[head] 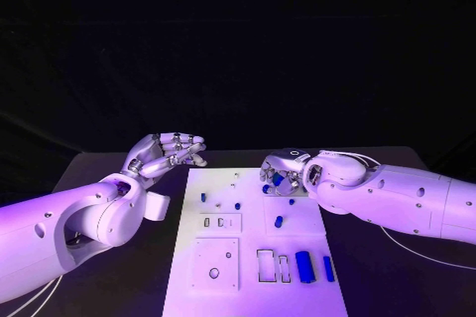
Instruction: Assemble the parts on the task board
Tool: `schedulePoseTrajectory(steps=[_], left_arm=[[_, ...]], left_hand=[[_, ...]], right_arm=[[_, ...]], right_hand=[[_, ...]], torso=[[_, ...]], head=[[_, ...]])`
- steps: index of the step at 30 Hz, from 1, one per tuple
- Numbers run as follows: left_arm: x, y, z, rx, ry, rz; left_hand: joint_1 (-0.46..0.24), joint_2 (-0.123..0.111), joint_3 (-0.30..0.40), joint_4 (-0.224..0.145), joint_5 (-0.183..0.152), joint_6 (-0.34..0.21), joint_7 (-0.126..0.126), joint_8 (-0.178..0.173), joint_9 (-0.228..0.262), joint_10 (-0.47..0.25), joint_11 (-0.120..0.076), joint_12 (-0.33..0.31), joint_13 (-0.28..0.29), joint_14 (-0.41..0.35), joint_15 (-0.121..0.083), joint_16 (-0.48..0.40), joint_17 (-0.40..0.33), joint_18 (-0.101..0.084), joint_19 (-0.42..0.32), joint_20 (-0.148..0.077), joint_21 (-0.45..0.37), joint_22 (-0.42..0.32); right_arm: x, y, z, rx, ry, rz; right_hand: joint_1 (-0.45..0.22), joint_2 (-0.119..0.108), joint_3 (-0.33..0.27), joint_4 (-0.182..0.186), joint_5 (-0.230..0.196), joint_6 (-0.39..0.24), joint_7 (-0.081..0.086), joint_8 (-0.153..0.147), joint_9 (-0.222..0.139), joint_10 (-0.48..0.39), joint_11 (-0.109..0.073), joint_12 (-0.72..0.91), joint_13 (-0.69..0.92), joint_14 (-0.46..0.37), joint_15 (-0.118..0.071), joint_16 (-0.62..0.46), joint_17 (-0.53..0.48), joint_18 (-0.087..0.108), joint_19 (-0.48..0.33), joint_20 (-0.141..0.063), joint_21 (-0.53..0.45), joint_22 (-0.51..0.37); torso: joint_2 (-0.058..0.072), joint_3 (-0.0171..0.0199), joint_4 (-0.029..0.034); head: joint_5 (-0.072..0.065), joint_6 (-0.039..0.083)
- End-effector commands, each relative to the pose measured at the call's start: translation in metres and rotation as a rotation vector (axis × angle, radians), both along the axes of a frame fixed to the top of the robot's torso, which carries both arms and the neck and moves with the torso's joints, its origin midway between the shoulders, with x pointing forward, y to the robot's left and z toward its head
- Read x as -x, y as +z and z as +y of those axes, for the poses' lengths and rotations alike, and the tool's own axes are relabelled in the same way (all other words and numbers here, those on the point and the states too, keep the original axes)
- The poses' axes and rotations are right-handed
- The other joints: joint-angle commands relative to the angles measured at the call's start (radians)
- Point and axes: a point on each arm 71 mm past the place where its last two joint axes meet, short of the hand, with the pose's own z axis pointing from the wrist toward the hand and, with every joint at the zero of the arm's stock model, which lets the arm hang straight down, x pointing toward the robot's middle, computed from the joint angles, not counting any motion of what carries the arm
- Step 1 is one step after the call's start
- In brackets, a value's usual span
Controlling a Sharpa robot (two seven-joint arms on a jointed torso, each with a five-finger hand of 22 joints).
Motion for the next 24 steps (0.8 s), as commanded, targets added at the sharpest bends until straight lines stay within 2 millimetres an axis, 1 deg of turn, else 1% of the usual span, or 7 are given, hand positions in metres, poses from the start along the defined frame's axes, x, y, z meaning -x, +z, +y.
schedulePoseTrajectory(steps=[1, 6, 12, 17, 20, 21, 24], left_arm=[[0.0005, 0.0019, -0.0012, 0.009, -0.016, -0.002], [0.0002, 0.0018, -0.0005, 0.008, -0.016, 0.001], [0.0002, 0.0017, -0.0002, 0.007, -0.018, 0.006], [0.0003, 0.0017, -0.0001, 0.007, -0.021, 0.01], [0.0002, 0.0017, -0.0003, 0.01, -0.023, 0.013], [0.0001, 0.0016, -0.0006, 0.011, -0.024, 0.015], [-0.0002, 0.0013, -0.0012, 0.013, -0.028, 0.019]], left_hand=[[-0.007, 0.0, 0.001, 0.004, 0.001, 0.002, 0.004, -0.005, -0.001, 0.004, 0.004, -0.004, 0.001, -0.006, 0.001, 0.005, 0.001, 0.001, 0.001, 0.002, 0.005, 0.001], [-0.008, 0.0, 0.001, 0.004, 0.001, 0.001, 0.004, -0.005, -0.001, 0.004, 0.004, -0.005, 0.001, -0.006, 0.001, 0.006, 0.003, 0.001, 0.0, 0.002, 0.005, 0.001], [-0.01, -0.001, 0.0, 0.005, 0.001, 0.001, 0.004, -0.006, -0.002, 0.004, 0.005, -0.006, 0.001, -0.007, 0.001, 0.008, 0.004, 0.001, 0.0, 0.002, 0.006, 0.001], [-0.012, -0.001, 0.0, 0.006, 0.001, 0.0, 0.004, -0.006, -0.002, 0.004, 0.005, -0.007, 0.001, -0.006, 0.001, 0.011, 0.006, 0.002, 0.001, 0.002, 0.007, 0.001], [-0.013, -0.001, 0.001, 0.006, 0.001, 0.0, 0.005, -0.007, -0.002, 0.003, 0.005, -0.008, 0.001, -0.006, 0.001, 0.013, 0.008, 0.002, 0.002, 0.002, 0.008, 0.002], [-0.013, -0.001, 0.001, 0.006, 0.001, 0.0, 0.005, -0.007, -0.002, 0.003, 0.005, -0.008, 0.001, -0.006, 0.001, 0.013, 0.008, 0.002, 0.002, 0.002, 0.008, 0.002], [-0.013, 0.0, 0.001, 0.006, 0.001, 0.0, 0.005, -0.007, -0.002, 0.003, 0.005, -0.009, 0.001, -0.006, 0.001, 0.015, 0.01, 0.002, 0.002, 0.002, 0.008, 0.002]], right_arm=[[-0.0002, -0.0022, 0.0005, 0.049, 0.001, 0.003], [-0.0003, -0.0035, 0.0022, 0.052, 0.005, 0.005], [-0.0012, -0.0038, 0.0024, 0.052, 0.004, 0.003], [-0.0019, -0.0039, 0.0027, 0.051, 0.001, 0.001], [-0.0021, -0.0039, 0.0027, 0.05, 0.0, 0.0], [-0.0023, -0.0039, 0.0025, 0.05, -0.001, 0.0], [-0.0028, -0.0037, 0.0019, 0.048, -0.006, -0.004]], right_hand=[[-0.003, -0.004, 0.0, 0.008, 0.002, 0.0, -0.003, -0.001, 0.002, -0.003, -0.003, 0.001, 0.001, 0.057, 0.008, 0.005, 0.001, -0.021, 0.008, -0.001, 0.005, 0.003], [-0.003, -0.002, 0.002, 0.011, 0.0, 0.004, -0.004, 0.001, 0.004, -0.001, -0.004, 0.003, 0.002, 0.057, 0.008, 0.009, 0.005, -0.022, 0.01, 0.0, 0.01, 0.011], [-0.005, 0.011, 0.008, 0.021, -0.003, 0.009, -0.006, 0.004, 0.009, 0.007, -0.006, 0.006, 0.005, 0.057, 0.007, 0.015, 0.011, -0.023, 0.011, 0.0, 0.019, 0.022], [-0.009, 0.018, 0.012, 0.031, -0.004, 0.012, -0.008, 0.006, 0.013, 0.011, -0.007, 0.008, 0.006, 0.057, 0.006, 0.018, 0.011, -0.022, 0.009, -0.001, 0.021, 0.025], [-0.013, 0.023, 0.014, 0.039, -0.007, 0.017, -0.01, 0.009, 0.016, 0.011, -0.009, 0.008, 0.007, 0.056, 0.005, 0.017, 0.008, -0.021, 0.005, -0.001, 0.02, 0.022], [-0.014, 0.025, 0.015, 0.041, -0.007, 0.019, -0.011, 0.01, 0.018, 0.012, -0.009, 0.008, 0.007, 0.055, 0.005, 0.018, 0.008, -0.022, 0.006, -0.002, 0.021, 0.024], [-0.009, 0.033, 0.022, 0.046, -0.008, 0.024, -0.015, 0.014, 0.022, 0.016, -0.012, 0.009, 0.009, 0.055, 0.003, 0.02, 0.008, -0.021, 0.004, -0.003, 0.022, 0.025]], torso=[[0.006, 0.0013, 0.0013], [0.009, 0.0029, 0.0025], [0.012, 0.0015, 0.0037], [0.015, 0.0023, 0.005], [0.016, 0.003, 0.0051], [0.017, 0.0028, 0.0059], [0.018, 0.001, 0.007]], head=[[-0.001, 0.002], [0.001, 0.003], [0.003, 0.002], [0.002, 0.002], [0.008, 0.001], [0.007, 0.002], [0.004, -0.003]])
